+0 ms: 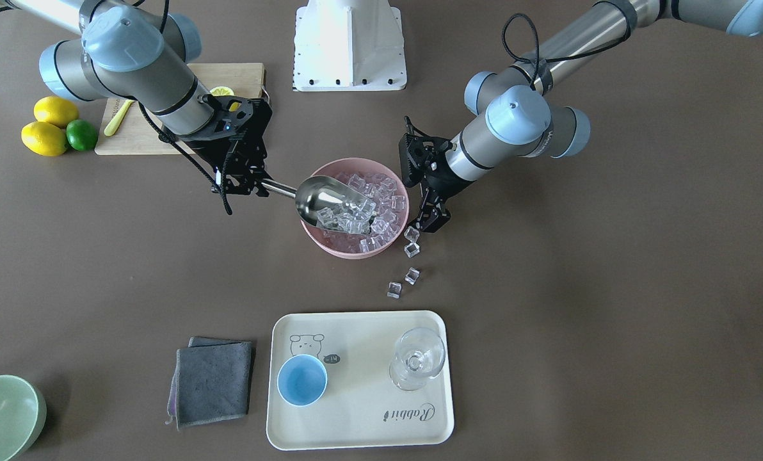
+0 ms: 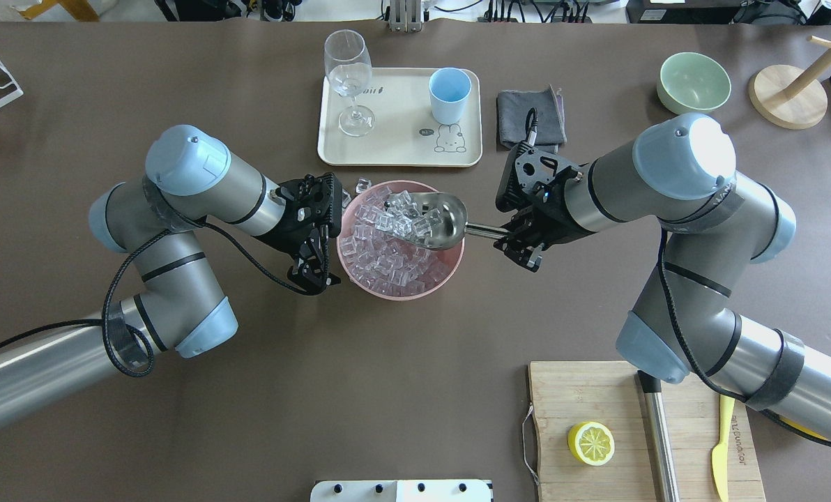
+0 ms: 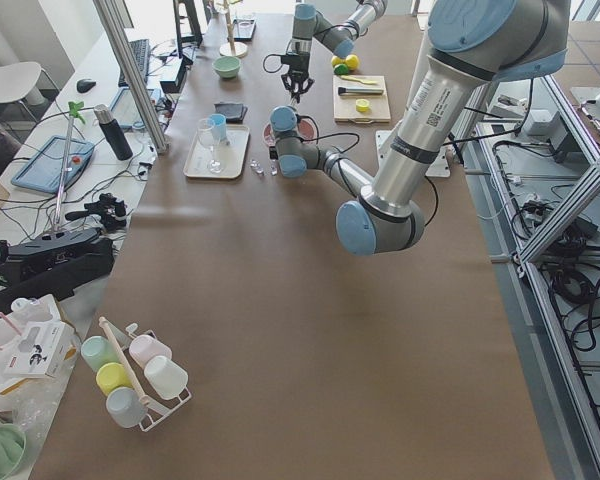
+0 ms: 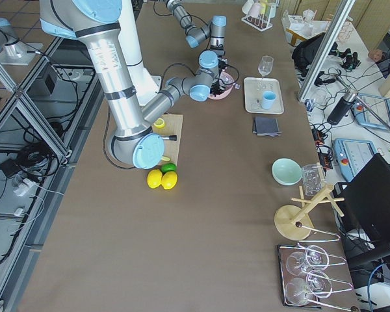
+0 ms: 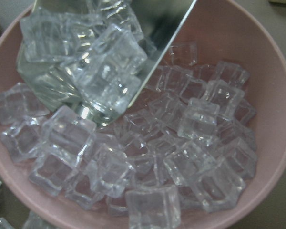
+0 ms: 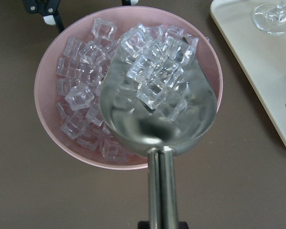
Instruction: Put ice in cup with scoop
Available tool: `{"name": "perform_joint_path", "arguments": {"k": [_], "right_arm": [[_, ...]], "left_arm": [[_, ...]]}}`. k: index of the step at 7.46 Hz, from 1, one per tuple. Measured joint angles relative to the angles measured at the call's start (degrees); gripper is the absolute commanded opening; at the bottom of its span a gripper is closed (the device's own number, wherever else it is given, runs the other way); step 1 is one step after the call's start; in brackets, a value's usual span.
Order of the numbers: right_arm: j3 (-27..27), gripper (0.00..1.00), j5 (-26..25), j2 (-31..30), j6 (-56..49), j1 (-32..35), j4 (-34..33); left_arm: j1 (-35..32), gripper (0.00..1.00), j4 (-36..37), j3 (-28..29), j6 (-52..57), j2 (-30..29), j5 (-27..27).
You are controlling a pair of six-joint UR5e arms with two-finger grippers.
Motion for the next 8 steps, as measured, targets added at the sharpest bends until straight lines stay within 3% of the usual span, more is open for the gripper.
{"name": "perform_joint_path", "arguments": {"k": [8], "right_arm": [[-0.38,0.00,1.73,-3.10,12.39,3.37,13.71]], "left_arm": [[0.05,0.99,-0.08,-0.39,-0.33,-0.33,-0.01]]}}
